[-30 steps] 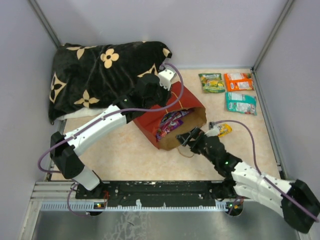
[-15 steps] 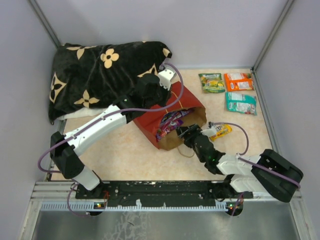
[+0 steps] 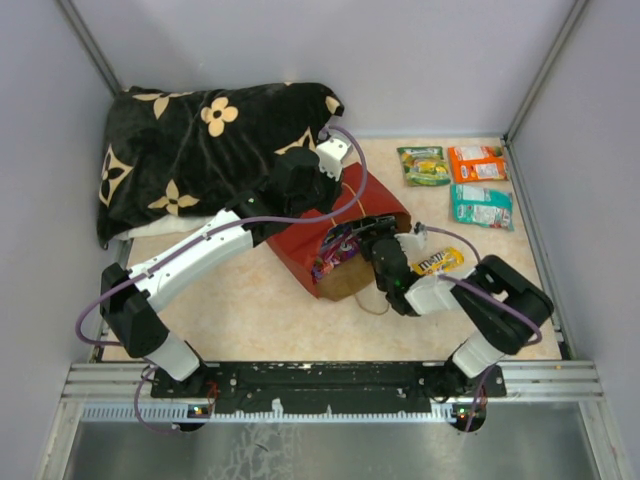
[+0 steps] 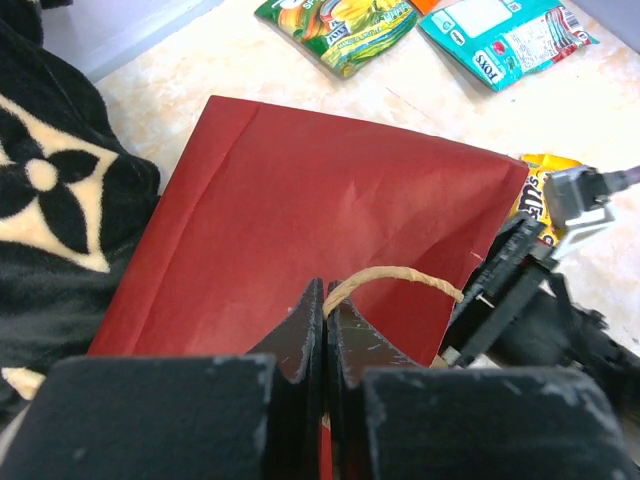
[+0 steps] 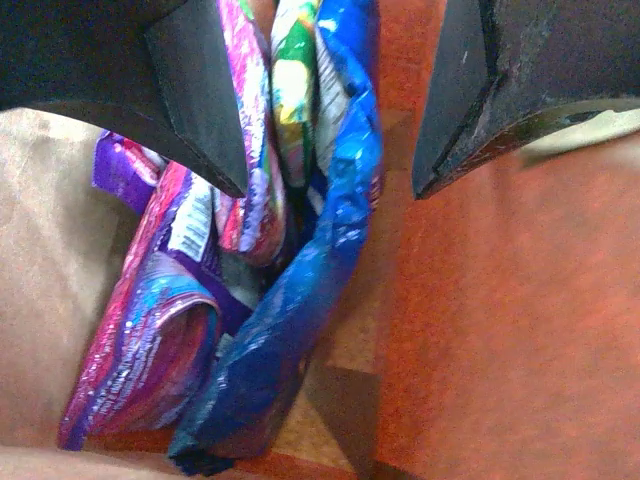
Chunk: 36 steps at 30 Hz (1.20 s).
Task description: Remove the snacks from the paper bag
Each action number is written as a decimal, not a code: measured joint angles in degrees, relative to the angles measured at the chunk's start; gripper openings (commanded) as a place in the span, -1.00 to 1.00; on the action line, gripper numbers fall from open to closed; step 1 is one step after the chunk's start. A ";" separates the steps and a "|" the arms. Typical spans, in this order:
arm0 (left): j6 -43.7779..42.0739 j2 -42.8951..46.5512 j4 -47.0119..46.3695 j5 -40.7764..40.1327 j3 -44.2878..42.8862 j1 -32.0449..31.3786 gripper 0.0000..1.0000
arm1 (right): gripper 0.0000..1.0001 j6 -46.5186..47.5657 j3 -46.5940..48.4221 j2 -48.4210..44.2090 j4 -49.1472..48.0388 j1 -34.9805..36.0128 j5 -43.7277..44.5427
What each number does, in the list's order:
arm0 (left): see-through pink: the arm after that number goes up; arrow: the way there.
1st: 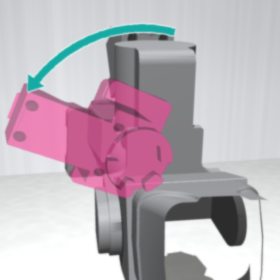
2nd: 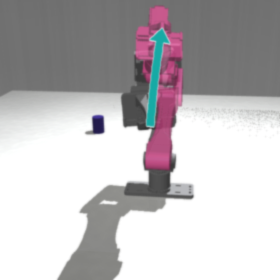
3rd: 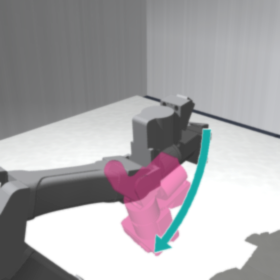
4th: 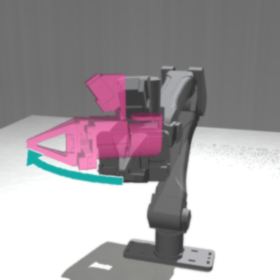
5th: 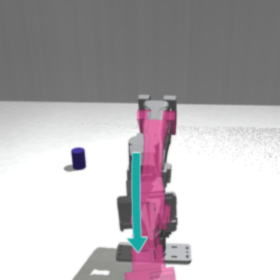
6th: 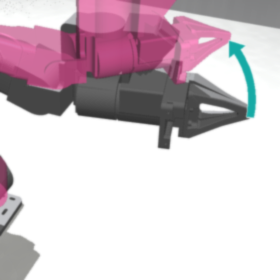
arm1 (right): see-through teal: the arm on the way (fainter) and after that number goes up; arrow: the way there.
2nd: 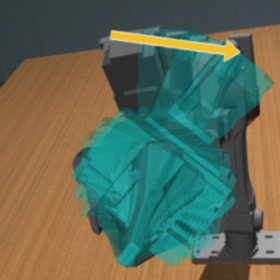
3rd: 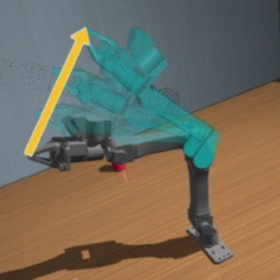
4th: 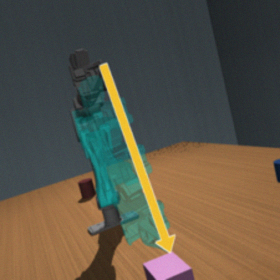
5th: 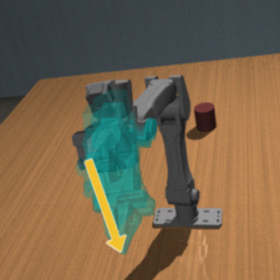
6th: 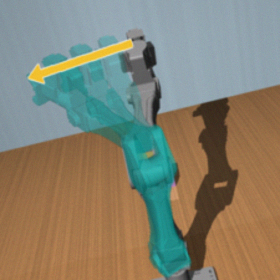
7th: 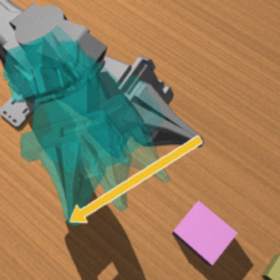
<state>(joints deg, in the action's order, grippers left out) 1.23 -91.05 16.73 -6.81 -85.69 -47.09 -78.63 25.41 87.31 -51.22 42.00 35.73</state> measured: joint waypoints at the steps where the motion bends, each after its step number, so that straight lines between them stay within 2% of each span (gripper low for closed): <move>1: 0.00 0.00 0.00 0.02 0.00 0.00 -1.00 | 0.32 -0.74 0.85 1.84 0.00 -0.63 -0.61; 9: 0.02 0.00 0.00 0.28 0.00 0.00 -1.00 | 0.29 -3.69 6.05 11.43 -0.70 -2.49 -4.63; 13: 0.02 0.00 0.00 0.31 0.00 0.00 -1.00 | 0.29 -4.55 4.42 11.34 -2.49 -1.99 -5.49; 19: 0.04 0.00 0.00 0.48 0.00 0.00 -1.00 | 0.26 -5.55 -3.26 10.43 -4.02 1.70 -4.83; 25: 0.02 0.00 0.00 0.46 0.00 0.00 -1.00 | 0.07 -5.05 -3.39 9.94 -4.22 4.68 -4.42; 29: 0.04 0.00 0.00 0.48 0.00 0.00 -1.00 | 0.05 -5.97 -3.69 9.99 -5.31 4.81 -5.31; 36: 0.02 0.00 0.00 0.48 0.00 0.00 -1.00 | 0.04 -9.25 -4.94 7.72 1.62 7.39 -5.60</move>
<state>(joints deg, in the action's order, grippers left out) 1.26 -91.05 16.73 -6.33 -85.69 -47.09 -87.88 20.47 95.02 -49.60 49.39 30.13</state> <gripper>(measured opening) 0.012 0.526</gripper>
